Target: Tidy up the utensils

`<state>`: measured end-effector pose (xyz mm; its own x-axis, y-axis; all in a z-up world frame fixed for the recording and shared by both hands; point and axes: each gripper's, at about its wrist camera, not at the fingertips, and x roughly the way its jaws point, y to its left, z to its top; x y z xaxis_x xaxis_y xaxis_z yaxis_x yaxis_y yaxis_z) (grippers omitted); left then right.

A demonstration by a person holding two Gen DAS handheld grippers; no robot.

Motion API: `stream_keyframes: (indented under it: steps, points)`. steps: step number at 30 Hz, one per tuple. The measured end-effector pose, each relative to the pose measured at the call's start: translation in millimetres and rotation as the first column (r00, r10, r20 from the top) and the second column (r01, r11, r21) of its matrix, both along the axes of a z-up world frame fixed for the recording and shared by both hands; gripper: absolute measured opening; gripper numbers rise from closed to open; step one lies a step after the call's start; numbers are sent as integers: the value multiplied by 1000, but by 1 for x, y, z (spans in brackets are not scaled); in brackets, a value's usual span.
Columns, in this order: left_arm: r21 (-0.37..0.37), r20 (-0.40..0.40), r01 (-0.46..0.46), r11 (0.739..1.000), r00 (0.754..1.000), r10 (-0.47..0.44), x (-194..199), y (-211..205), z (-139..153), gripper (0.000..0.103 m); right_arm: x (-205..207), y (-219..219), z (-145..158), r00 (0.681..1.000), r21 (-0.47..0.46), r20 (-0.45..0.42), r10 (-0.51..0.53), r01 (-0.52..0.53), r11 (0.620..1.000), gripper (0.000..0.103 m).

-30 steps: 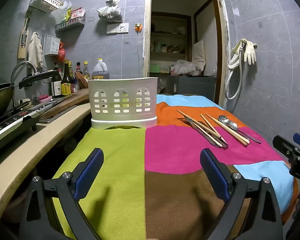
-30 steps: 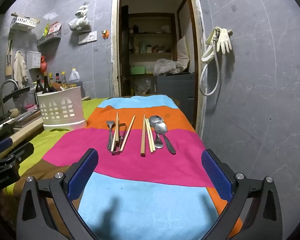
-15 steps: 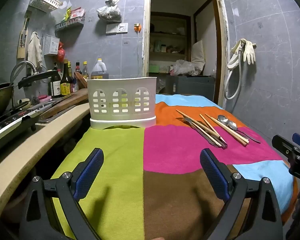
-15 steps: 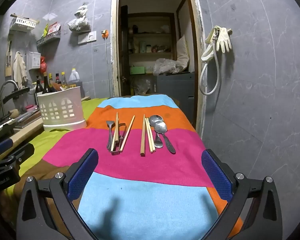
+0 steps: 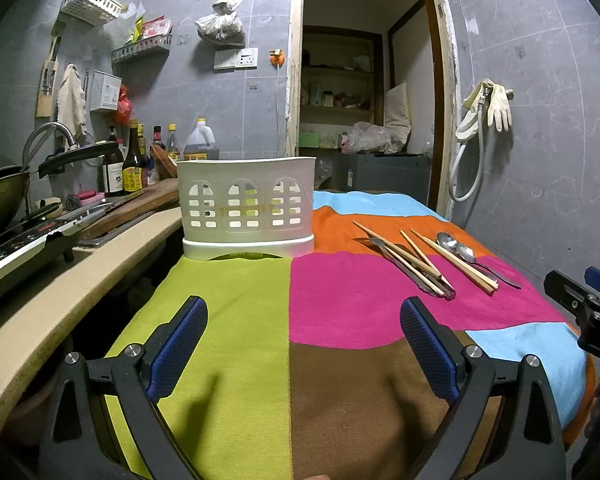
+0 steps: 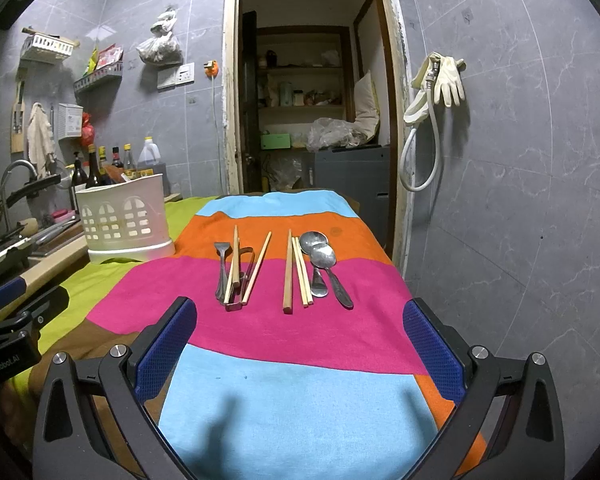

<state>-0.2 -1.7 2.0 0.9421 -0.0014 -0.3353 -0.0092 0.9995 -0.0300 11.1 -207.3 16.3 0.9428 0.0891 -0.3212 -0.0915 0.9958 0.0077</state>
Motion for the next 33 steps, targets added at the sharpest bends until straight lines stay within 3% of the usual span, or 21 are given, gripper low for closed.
stream_keyframes:
  steps: [33]
  points:
    - [-4, 6, -3, 1000, 1000, 3, -4, 5, 1, 95, -4, 4, 2, 1000, -5, 1, -2, 2, 1000, 103]
